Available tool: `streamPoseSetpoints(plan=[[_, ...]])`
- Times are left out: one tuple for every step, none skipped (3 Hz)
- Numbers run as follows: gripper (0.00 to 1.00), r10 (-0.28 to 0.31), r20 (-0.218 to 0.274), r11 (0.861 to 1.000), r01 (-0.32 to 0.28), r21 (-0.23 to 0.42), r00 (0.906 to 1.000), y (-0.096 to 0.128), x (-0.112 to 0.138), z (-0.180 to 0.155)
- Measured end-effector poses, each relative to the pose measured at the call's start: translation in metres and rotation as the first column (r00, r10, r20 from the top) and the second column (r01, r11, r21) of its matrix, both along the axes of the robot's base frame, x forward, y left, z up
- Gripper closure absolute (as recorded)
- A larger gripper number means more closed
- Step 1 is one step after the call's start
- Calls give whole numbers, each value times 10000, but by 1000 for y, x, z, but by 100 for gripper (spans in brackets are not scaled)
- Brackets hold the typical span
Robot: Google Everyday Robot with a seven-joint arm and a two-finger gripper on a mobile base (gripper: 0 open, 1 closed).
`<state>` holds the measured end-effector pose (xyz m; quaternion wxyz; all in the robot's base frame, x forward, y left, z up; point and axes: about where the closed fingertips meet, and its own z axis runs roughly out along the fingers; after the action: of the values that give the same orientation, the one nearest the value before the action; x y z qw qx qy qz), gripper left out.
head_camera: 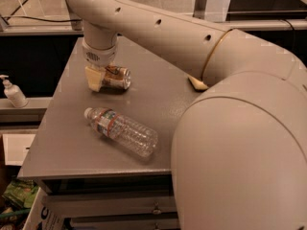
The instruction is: Place orange can upright
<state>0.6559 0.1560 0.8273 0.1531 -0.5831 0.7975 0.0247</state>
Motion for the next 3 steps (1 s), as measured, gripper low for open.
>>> streamPoseSetpoints(plan=[[65, 17, -32, 10000, -17, -12, 10000, 4, -3, 0], [88, -52, -12, 9995, 52, 312, 10000, 6, -4, 8], [100, -179, 37, 9939, 174, 1092, 9998, 4, -2, 28]])
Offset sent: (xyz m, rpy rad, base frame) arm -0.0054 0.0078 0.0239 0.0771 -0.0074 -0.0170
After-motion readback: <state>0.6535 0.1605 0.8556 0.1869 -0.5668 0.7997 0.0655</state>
